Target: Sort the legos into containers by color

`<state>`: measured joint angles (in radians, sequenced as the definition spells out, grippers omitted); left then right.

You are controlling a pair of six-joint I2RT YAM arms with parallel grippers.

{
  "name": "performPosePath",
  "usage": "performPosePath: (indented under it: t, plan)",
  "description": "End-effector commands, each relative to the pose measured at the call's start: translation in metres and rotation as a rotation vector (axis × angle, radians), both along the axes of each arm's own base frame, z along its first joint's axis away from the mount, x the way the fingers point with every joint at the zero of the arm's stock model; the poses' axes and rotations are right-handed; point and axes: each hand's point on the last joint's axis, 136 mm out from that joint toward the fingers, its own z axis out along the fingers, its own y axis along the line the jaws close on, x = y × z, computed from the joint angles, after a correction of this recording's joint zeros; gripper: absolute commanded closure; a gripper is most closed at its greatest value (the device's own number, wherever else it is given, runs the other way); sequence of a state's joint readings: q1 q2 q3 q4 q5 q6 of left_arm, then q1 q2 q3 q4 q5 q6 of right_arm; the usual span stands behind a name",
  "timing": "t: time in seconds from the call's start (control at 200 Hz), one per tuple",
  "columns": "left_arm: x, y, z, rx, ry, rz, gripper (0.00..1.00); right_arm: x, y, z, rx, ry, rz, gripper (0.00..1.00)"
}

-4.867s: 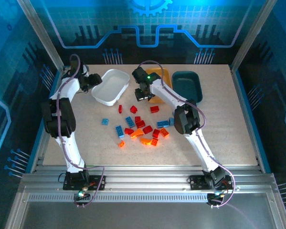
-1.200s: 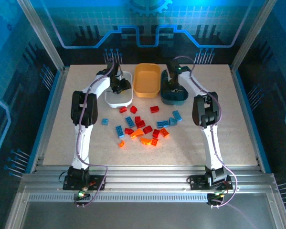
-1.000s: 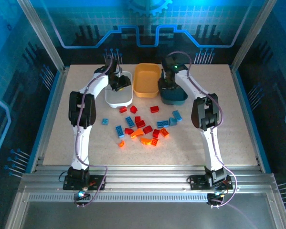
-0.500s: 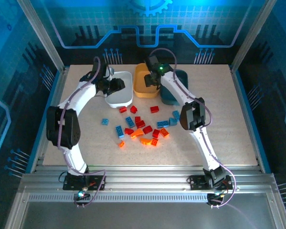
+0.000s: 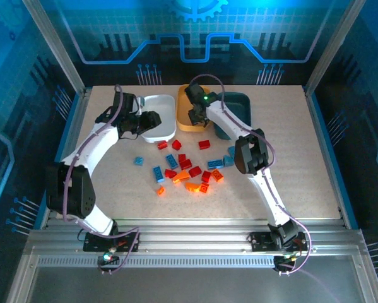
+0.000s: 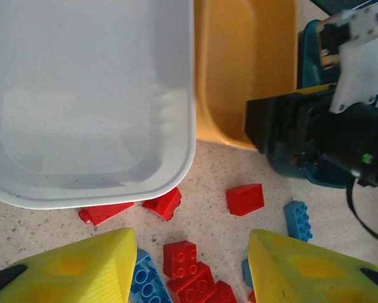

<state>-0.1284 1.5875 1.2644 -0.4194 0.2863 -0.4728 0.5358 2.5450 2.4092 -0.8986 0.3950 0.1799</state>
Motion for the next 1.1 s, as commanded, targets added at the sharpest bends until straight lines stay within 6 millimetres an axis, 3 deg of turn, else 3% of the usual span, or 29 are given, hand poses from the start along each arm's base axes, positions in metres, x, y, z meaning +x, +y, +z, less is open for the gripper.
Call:
performPosePath:
  t: [0.0, 0.165, 0.355, 0.485, 0.605, 0.7, 0.85, 0.945, 0.975, 1.096]
  plan:
    - [-0.006, -0.004, 0.003, -0.023, -0.006, -0.013, 0.49, -0.027, 0.006, -0.003, -0.068, 0.050, 0.072, 0.37]
    - [-0.006, -0.007, 0.003, -0.034, -0.005, -0.017, 0.49, -0.036, 0.002, 0.016, -0.068, 0.024, 0.057, 0.36]
    - [-0.006, -0.011, 0.004, -0.040, -0.002, -0.019, 0.47, -0.028, 0.010, 0.073, 0.025, -0.071, 0.031, 0.33]
    - [-0.012, -0.013, -0.002, -0.041, 0.015, -0.023, 0.46, -0.021, -0.028, 0.099, 0.034, -0.114, -0.070, 0.32]
    - [-0.023, -0.014, -0.010, -0.038, 0.036, -0.025, 0.46, -0.017, -0.089, 0.086, 0.050, -0.084, -0.207, 0.36]
    - [-0.033, -0.020, -0.023, -0.042, 0.063, -0.034, 0.46, -0.015, -0.119, 0.066, 0.081, -0.033, -0.263, 0.38]
    - [-0.046, -0.028, -0.035, -0.064, 0.090, -0.048, 0.46, -0.011, -0.117, 0.029, 0.114, 0.062, -0.215, 0.39]
    - [-0.053, -0.029, -0.039, -0.064, 0.104, -0.054, 0.46, -0.006, -0.111, 0.018, 0.131, 0.093, -0.191, 0.39]
    - [-0.055, -0.028, -0.040, -0.062, 0.107, -0.054, 0.46, -0.005, -0.109, 0.004, 0.136, 0.121, -0.186, 0.38]
    - [-0.061, -0.026, -0.039, -0.049, 0.105, -0.057, 0.45, -0.003, -0.096, -0.006, 0.170, 0.143, -0.156, 0.38]
